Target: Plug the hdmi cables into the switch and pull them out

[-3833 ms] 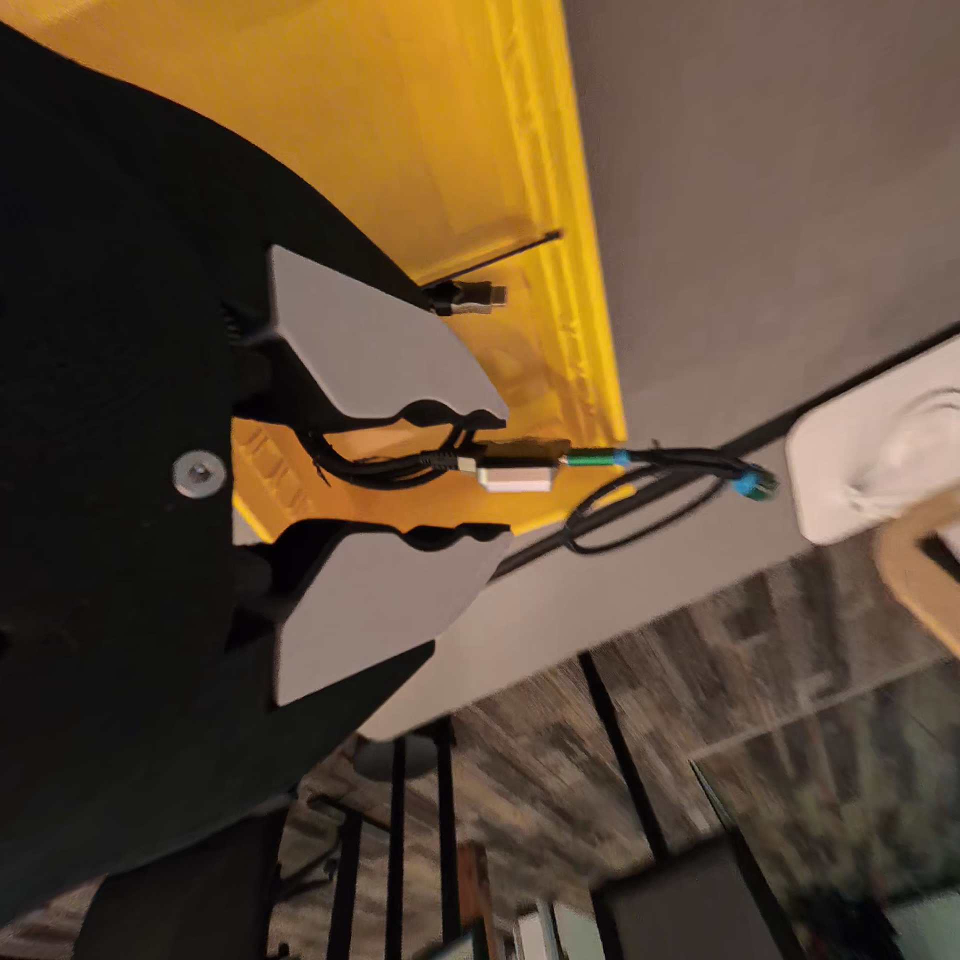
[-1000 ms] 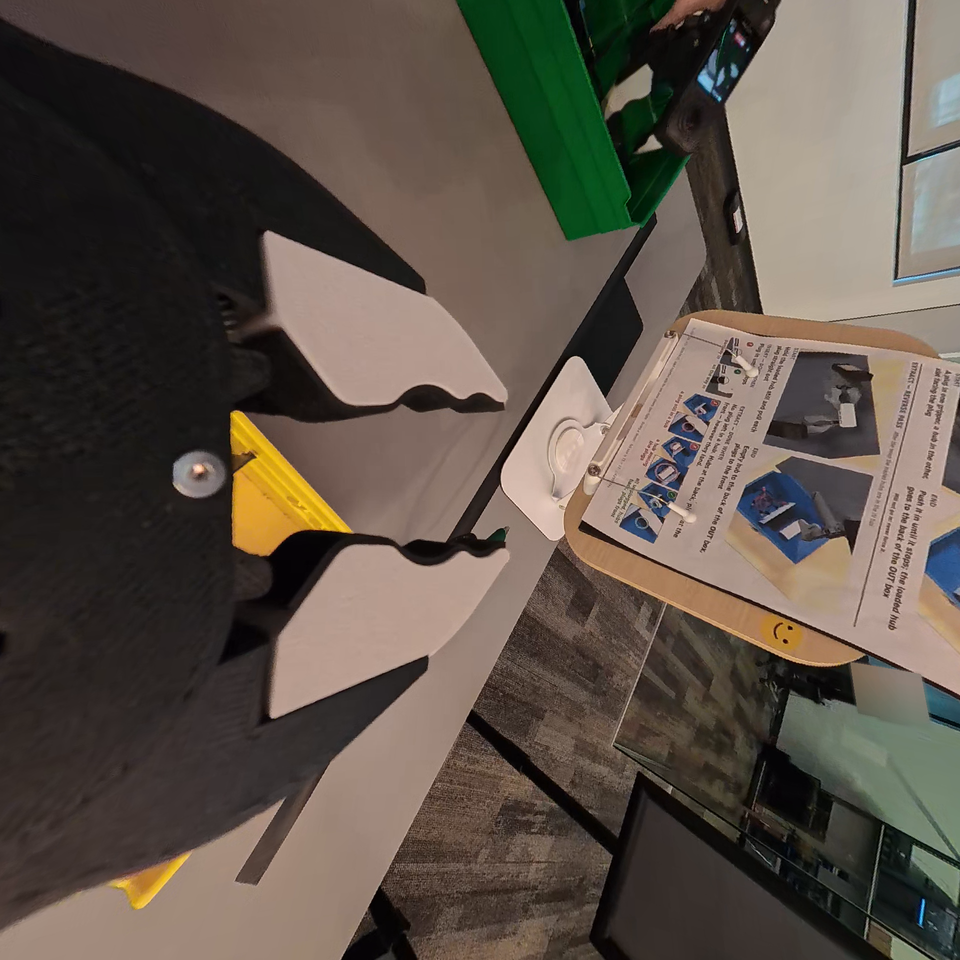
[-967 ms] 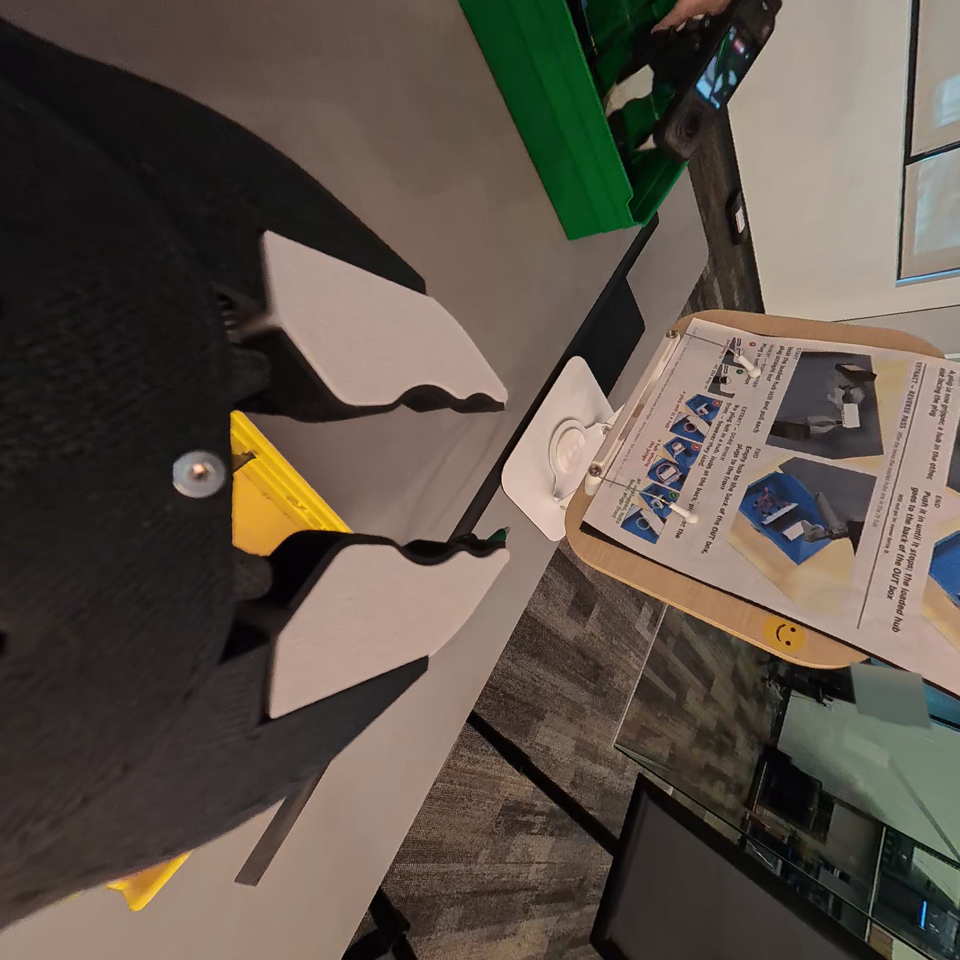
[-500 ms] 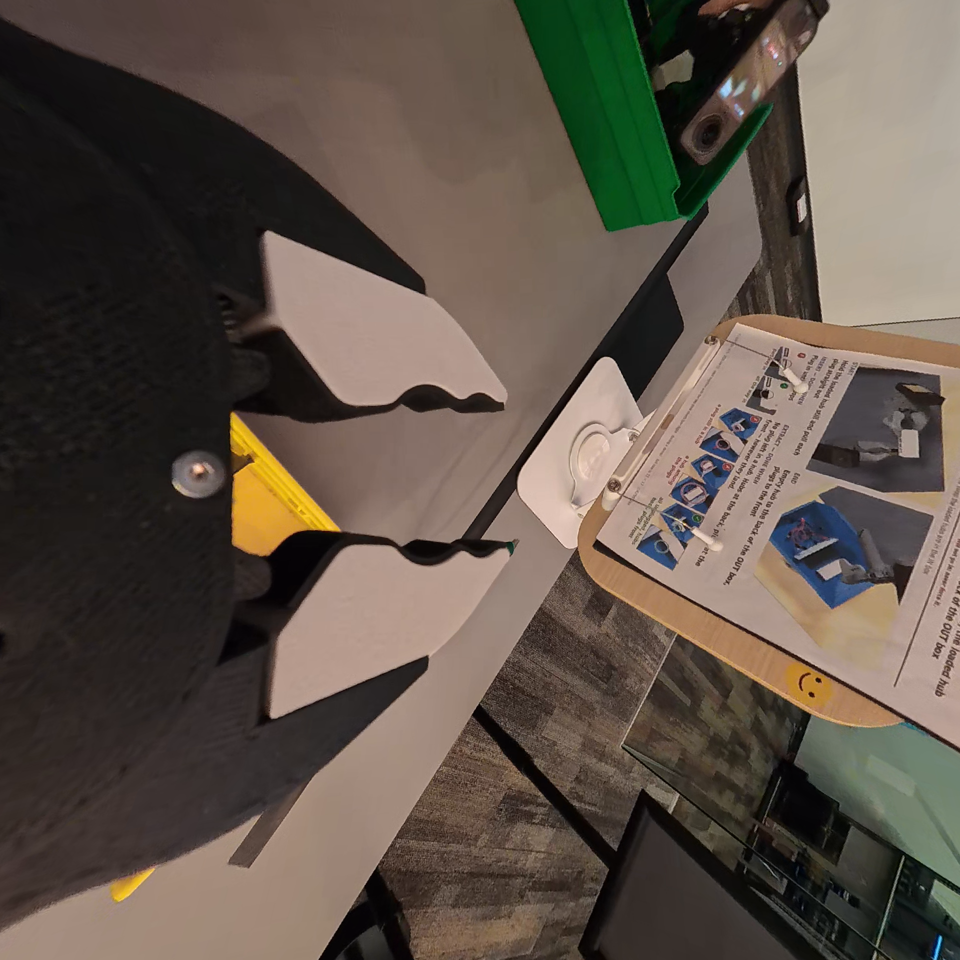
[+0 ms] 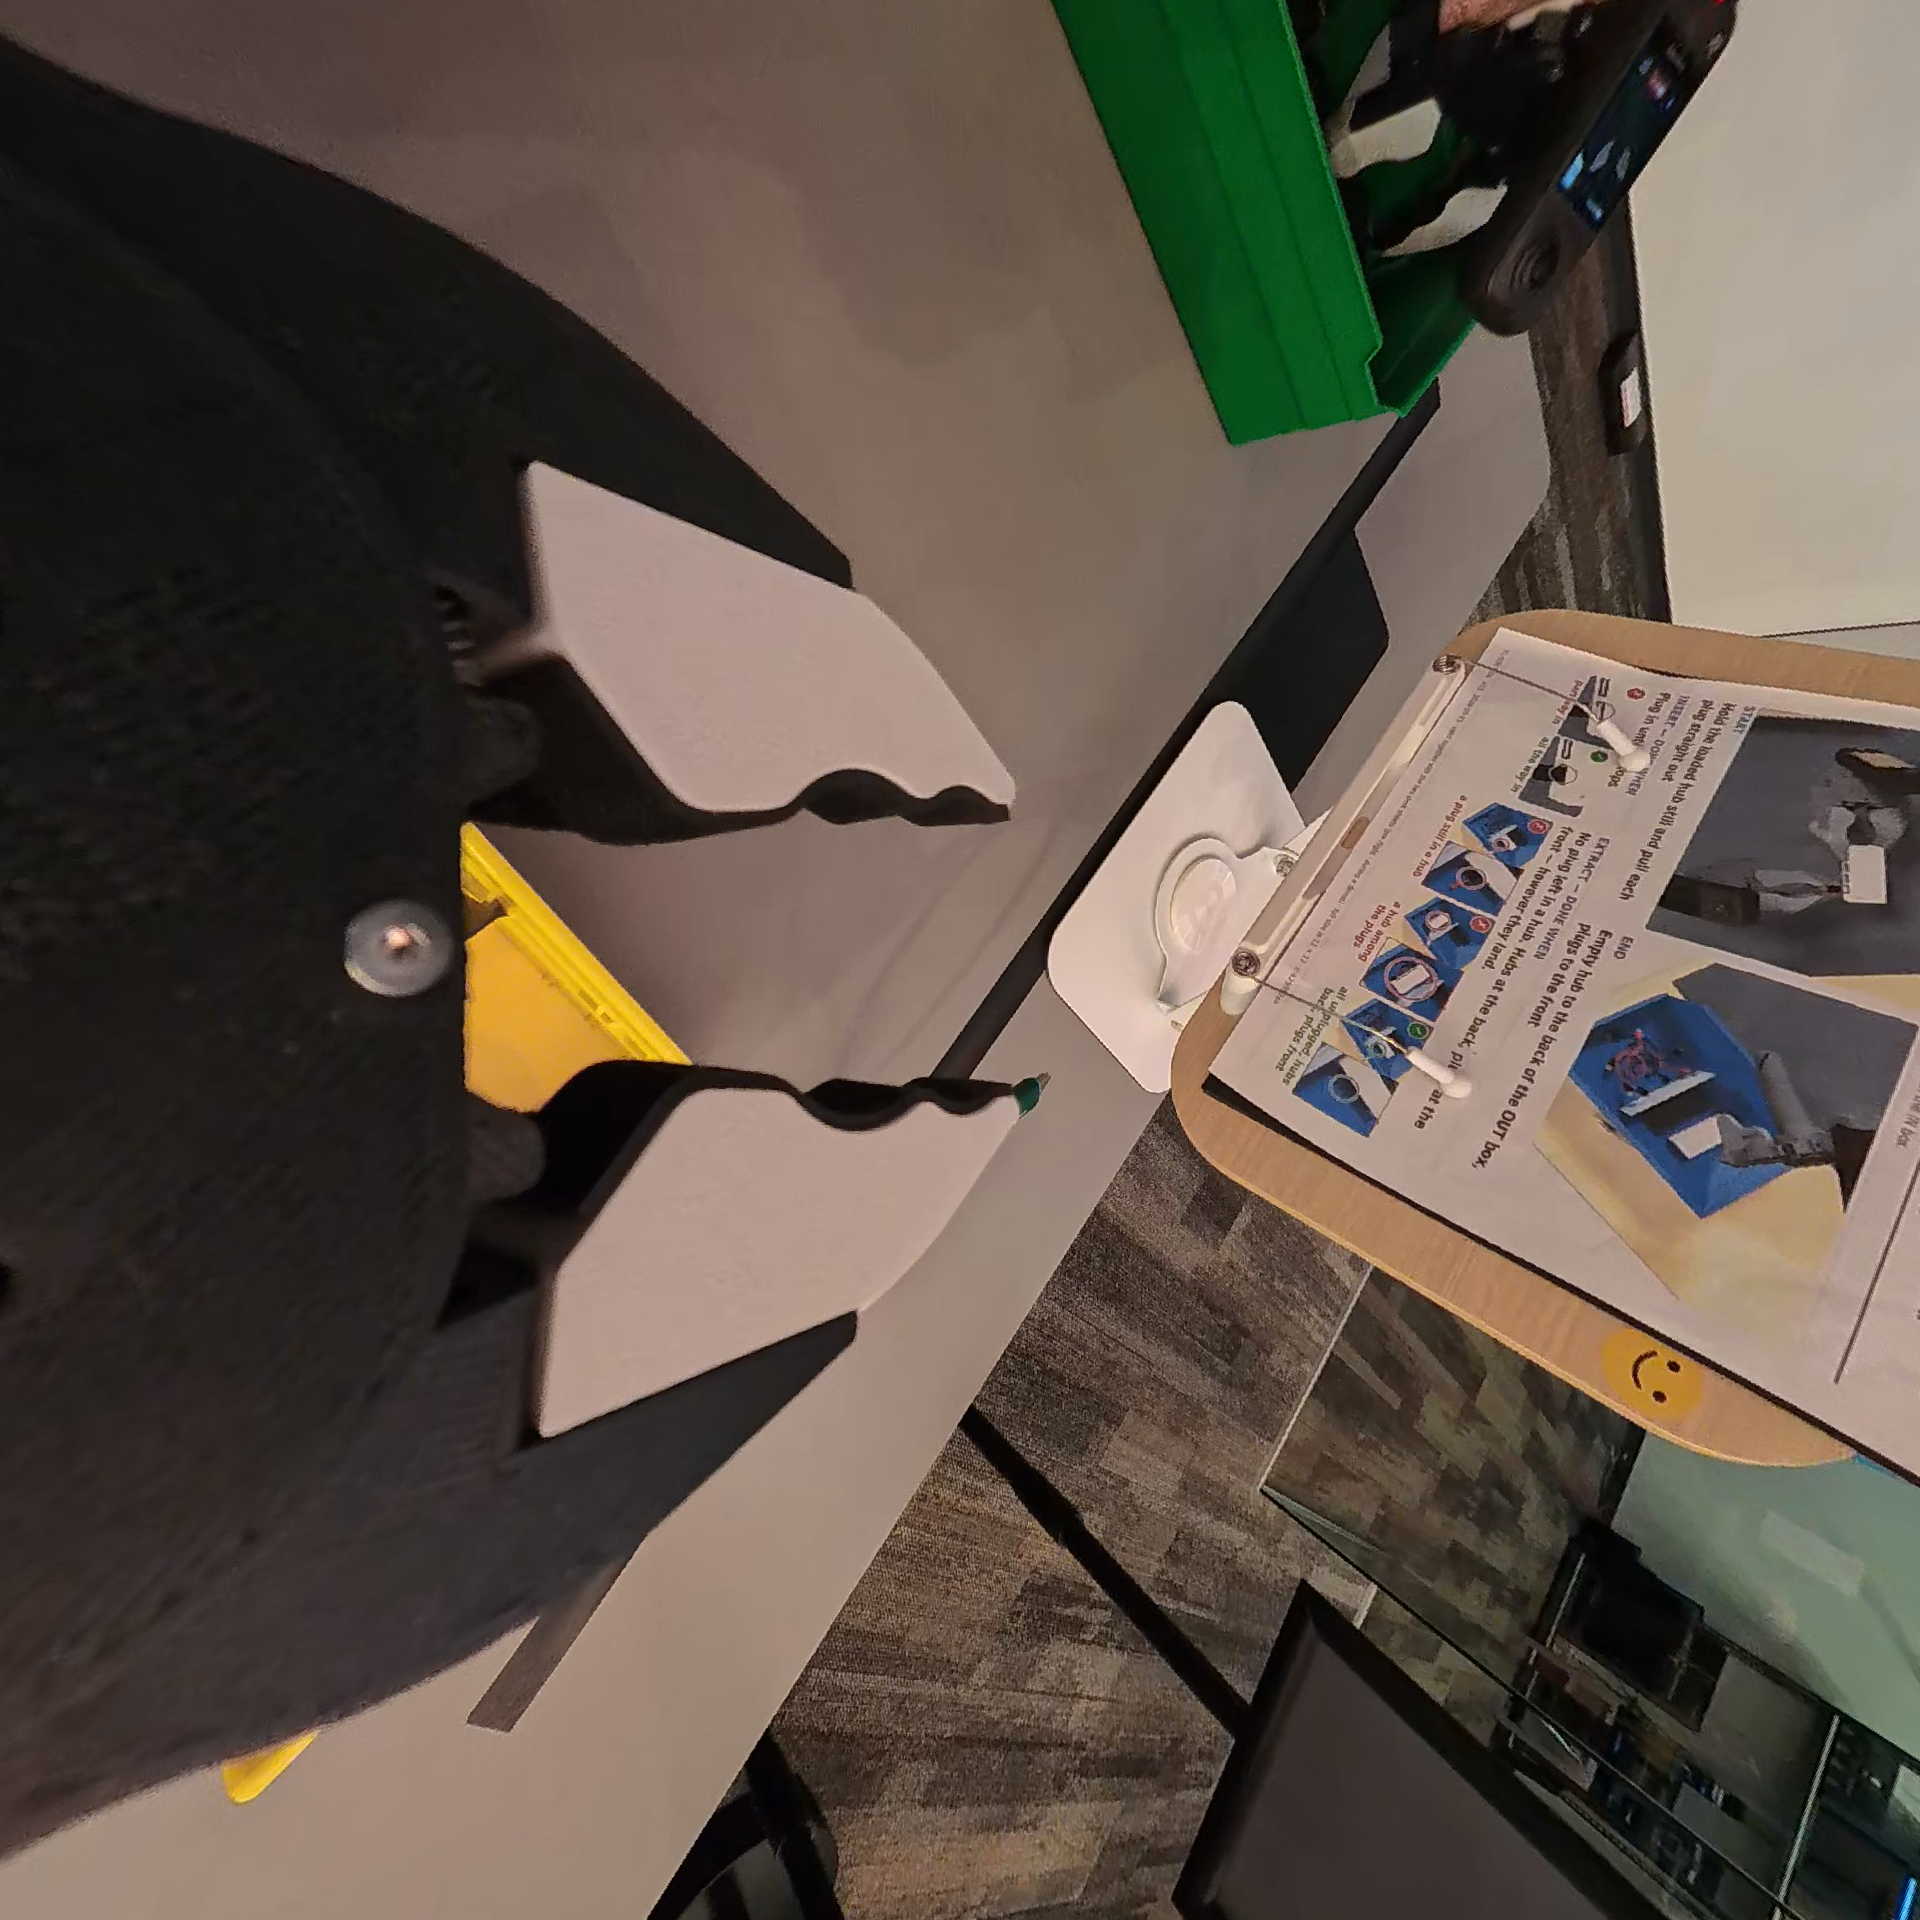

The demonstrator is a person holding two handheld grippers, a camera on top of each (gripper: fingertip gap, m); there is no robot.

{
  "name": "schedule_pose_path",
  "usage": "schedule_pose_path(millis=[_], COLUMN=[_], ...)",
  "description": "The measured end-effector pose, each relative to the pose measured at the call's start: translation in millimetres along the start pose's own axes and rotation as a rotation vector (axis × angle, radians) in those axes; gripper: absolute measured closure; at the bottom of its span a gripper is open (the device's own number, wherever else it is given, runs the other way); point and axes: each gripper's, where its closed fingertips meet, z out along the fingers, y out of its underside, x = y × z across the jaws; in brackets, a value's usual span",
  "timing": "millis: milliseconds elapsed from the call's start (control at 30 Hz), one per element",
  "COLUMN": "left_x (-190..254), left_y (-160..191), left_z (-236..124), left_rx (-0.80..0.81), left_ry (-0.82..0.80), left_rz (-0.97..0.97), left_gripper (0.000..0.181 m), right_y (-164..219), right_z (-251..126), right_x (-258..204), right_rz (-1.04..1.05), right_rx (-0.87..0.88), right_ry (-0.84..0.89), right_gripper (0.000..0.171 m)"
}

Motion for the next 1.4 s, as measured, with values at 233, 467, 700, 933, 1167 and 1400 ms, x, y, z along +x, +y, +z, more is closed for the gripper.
schedule_pose_path(millis=[233, 467, 700, 933, 1167, 1400], left_x=[-2, 3, 10, 5, 6, 16], left_y=[-5, -4, -19, -15, -12, -17], left_z=[3, 3, -5, -1, 1, -1], left_rx=[0.023, 0.049, 0.036, -0.029, -0.095, -0.008], left_ry=[0.006, 0.009, -0.141, -0.056, -0.024, -0.040], left_rz=[0.060, 0.206, 0.445, 0.340, 0.327, 0.481], left_gripper=[0.109, 0.108, 0.119, 0.111, 0.111, 0.112], right_y=[4, 5, 7, 12, 18, 15], right_z=[6, 8, 9, 14, 19, 18], right_x=[-4, -7, -6, -6, -11, -14], right_rz=[-0.015, -0.038, -0.040, -0.059, -0.085, -0.109], right_rx=[-0.025, -0.040, -0.045, -0.081, -0.114, -0.106], right_ry=[-0.006, -0.015, -0.012, -0.005, -0.019, -0.020], right_gripper=[0.124, 0.124, 0.124, 0.124, 0.124, 0.124])
